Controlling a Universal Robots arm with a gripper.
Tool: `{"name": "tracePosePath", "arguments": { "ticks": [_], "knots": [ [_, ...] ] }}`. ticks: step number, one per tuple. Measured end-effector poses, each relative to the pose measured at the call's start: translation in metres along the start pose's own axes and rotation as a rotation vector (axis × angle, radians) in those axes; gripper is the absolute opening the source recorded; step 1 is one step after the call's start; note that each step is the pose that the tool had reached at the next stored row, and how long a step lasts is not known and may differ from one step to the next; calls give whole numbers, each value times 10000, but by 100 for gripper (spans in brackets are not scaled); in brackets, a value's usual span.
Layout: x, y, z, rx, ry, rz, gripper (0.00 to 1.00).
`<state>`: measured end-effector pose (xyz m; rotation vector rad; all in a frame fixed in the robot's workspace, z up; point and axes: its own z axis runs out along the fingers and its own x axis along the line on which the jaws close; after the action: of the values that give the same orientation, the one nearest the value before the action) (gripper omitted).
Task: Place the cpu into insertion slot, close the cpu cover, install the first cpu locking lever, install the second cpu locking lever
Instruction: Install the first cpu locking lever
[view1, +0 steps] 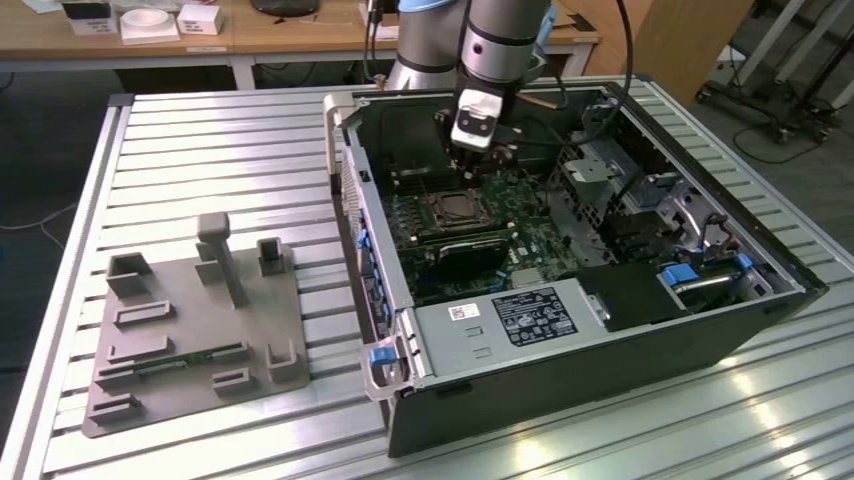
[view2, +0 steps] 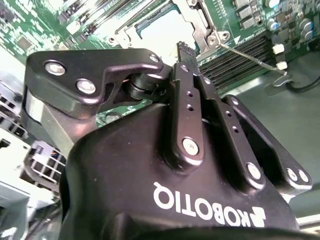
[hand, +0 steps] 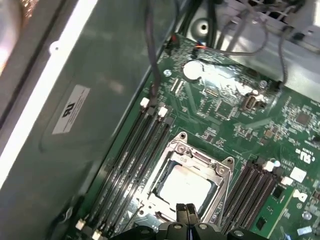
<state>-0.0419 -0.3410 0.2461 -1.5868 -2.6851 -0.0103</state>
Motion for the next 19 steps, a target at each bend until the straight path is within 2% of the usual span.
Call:
{"name": "tracePosePath", "arguments": {
  "ticks": [9, 19],
  "knots": [
    [0, 0, 0, 31, -8, -1350, 10],
    [2, -2, 0, 58, -15, -2552, 10]
  ]
}}
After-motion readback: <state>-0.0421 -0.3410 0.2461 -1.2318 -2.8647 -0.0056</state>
